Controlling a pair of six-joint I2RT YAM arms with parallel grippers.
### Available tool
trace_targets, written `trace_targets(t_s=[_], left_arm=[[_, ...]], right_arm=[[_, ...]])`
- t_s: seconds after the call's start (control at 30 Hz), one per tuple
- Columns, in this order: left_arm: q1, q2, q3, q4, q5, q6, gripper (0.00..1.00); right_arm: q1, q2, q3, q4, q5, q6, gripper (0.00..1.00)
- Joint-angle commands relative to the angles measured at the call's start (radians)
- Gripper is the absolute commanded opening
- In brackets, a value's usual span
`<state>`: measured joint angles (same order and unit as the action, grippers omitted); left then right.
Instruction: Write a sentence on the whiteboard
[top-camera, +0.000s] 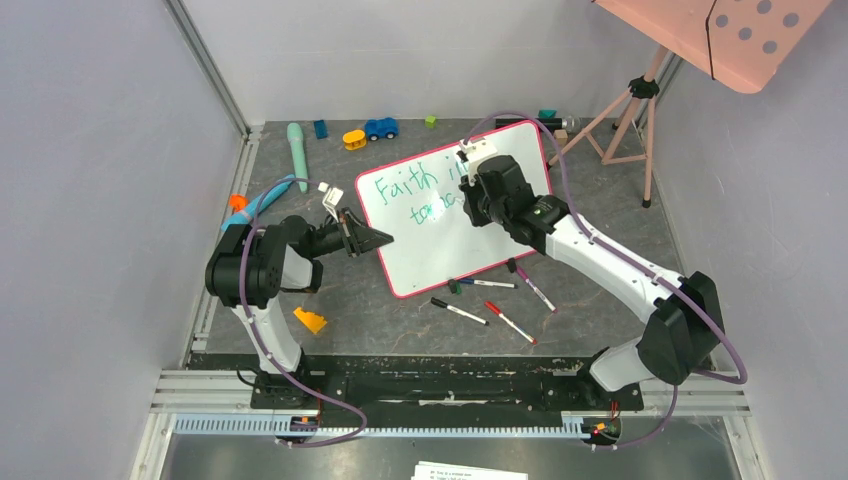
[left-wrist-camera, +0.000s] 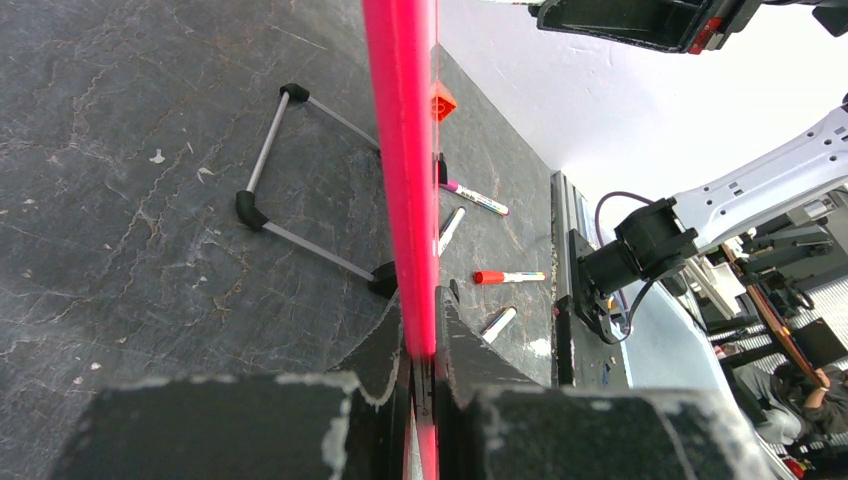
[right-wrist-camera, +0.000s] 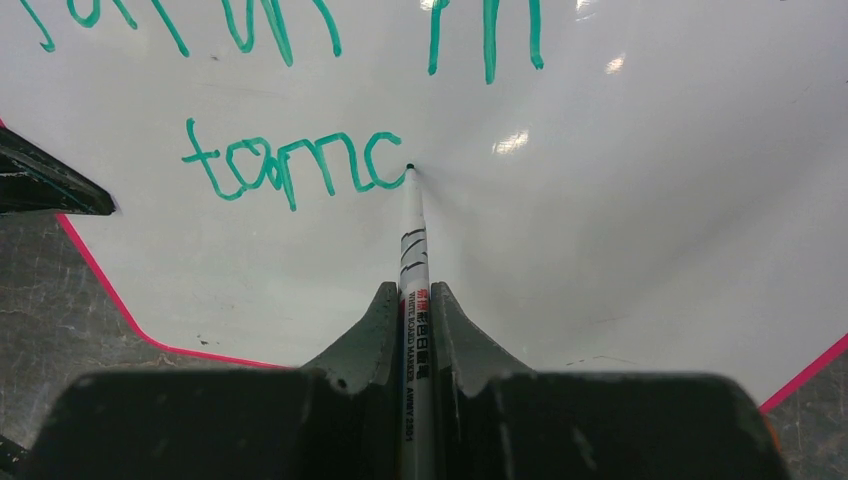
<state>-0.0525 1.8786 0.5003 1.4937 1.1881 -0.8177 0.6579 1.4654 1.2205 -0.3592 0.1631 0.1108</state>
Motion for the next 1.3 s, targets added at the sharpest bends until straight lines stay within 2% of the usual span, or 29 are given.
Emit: trace_targets(t_s=[0.0,1.0,1.27], left_arm=[[-0.023,0.011,-0.011,0.064,0.114,0.125,0.02],[-0.024,0.012,-0.011,0.063,0.114,0.124,0.02],[-0.023,0.019,-0.004,0.063,0.115,0.117,0.02]], right_arm=[[-0.007,0.026,0.049,0.026,0.016,-0.008,0.00],[-0.008,0.015,0.059,0.063,-0.037,-0.003,0.00],[-0.022,-0.055,0.064,0.048,-0.195,-0.009,0.00]])
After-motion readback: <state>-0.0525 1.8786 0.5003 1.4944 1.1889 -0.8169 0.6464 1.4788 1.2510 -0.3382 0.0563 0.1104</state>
